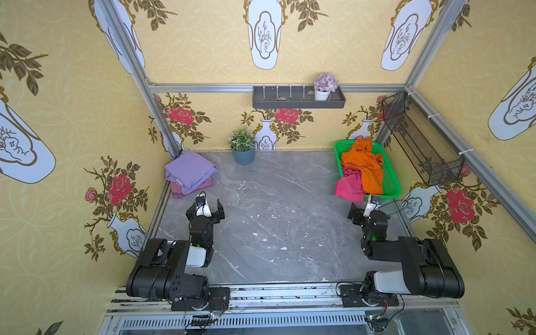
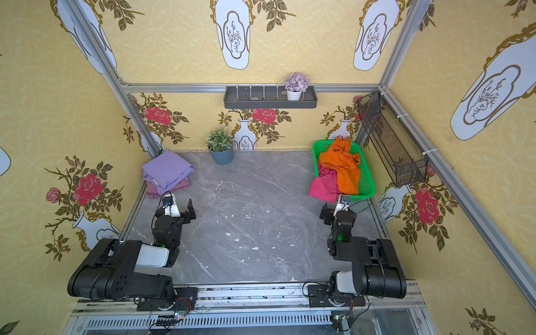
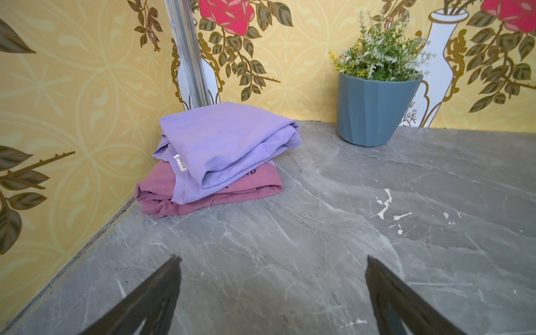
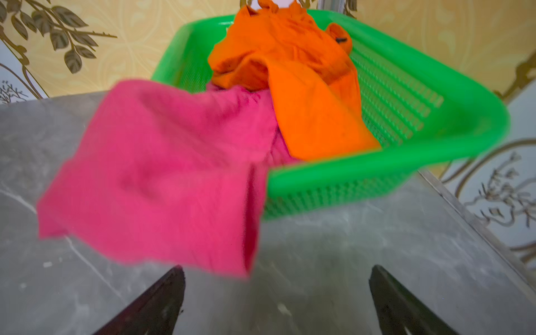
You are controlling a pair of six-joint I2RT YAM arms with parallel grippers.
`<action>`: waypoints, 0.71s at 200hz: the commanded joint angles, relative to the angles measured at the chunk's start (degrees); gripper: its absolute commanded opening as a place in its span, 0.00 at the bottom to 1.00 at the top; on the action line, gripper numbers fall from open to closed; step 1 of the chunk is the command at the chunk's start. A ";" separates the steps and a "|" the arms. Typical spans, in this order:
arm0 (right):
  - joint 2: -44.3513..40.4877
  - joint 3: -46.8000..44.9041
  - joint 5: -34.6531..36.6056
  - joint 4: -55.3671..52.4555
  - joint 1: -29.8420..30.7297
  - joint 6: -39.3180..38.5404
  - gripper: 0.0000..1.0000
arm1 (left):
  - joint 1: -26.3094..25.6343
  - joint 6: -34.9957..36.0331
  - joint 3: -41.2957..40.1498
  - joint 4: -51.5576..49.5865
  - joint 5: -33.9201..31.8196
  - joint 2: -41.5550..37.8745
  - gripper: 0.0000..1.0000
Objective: Fold and stack t-shirts
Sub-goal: Reset both arms
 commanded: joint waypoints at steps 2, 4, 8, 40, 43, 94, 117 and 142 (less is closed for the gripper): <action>-2.45 2.50 -5.28 1.12 -0.34 0.16 0.98 | 0.10 -0.95 0.09 4.28 -1.20 0.42 0.99; -1.74 2.47 -5.72 2.32 -0.32 -0.41 0.98 | 0.16 -0.96 0.14 3.96 -1.14 0.25 0.99; 0.40 2.20 -6.03 6.36 0.23 -1.52 0.98 | 0.18 -1.02 0.28 3.25 -1.14 0.00 0.99; 0.69 2.39 -5.30 6.19 1.30 -2.11 0.98 | 0.32 -1.13 0.47 3.37 -0.76 0.24 0.99; 0.87 3.21 -5.34 4.75 1.10 -1.78 0.98 | 0.41 -1.12 0.45 3.17 -0.72 0.16 0.99; -0.26 5.81 -10.85 -1.93 -2.39 -0.30 0.98 | 0.38 -1.13 0.35 3.29 -0.62 0.08 0.99; 0.11 6.64 -13.31 -3.15 -4.05 0.45 0.98 | 0.36 -1.12 0.33 3.26 -0.64 0.13 0.99; 0.13 6.65 -13.35 -3.15 -4.15 0.41 0.98 | 0.36 -1.13 0.43 3.25 -0.65 0.13 0.99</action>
